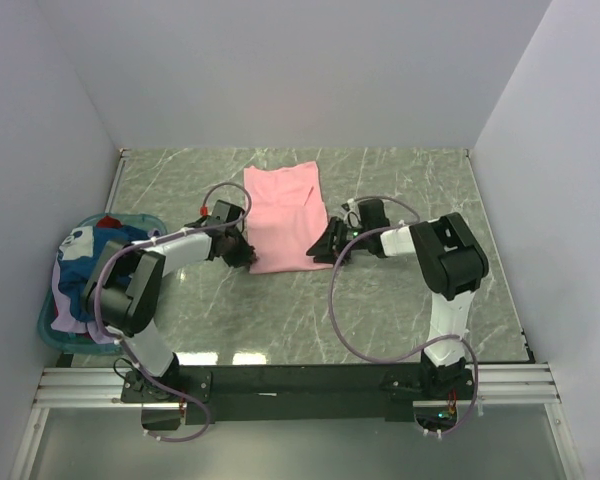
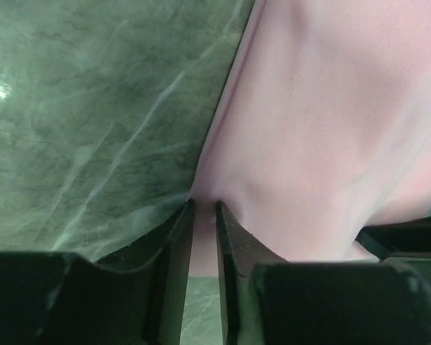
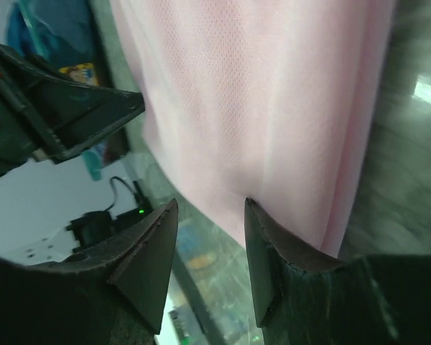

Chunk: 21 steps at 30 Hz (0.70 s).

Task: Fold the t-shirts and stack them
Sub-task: Fold the tshirt

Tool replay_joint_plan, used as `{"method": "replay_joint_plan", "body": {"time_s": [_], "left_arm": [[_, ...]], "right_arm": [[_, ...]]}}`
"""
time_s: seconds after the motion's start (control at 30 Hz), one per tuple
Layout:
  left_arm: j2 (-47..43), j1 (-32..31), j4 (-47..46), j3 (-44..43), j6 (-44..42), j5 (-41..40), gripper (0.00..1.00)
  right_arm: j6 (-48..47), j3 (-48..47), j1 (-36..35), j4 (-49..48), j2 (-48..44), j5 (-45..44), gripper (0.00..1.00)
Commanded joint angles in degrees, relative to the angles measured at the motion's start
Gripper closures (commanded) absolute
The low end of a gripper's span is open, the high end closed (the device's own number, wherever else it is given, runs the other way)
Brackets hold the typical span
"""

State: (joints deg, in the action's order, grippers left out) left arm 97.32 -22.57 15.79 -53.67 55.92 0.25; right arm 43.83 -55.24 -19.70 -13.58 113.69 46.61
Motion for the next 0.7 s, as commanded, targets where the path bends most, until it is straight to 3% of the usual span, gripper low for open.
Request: {"method": "replay_joint_plan", "body": {"time_s": [0.0,0.2,0.4,0.67], "left_arm": [[0.95,0.15,0.55,4.00,1.65,3.09,0.74],[-4.32,1.91,1.87,7.26,1.21,2.13,0.74],[-11.78,1.91,4.78,3.06,-0.20,0.54,0.70],[-9.96,0.25,-3.92,0.41,1.03,13.19,0.69]], "right_arm": [[3.19,3.73,2.12,-6.01,0.22,1.20,0.49],[0.55,6.90,4.59,-3.99,-3.72,1.73,0.49],[-1.56,3.31,4.76,-1.01,-10.14,3.05,0.49],[1.69,-1.54,3.27,-3.37,-7.61,4.19,0.51]]}}
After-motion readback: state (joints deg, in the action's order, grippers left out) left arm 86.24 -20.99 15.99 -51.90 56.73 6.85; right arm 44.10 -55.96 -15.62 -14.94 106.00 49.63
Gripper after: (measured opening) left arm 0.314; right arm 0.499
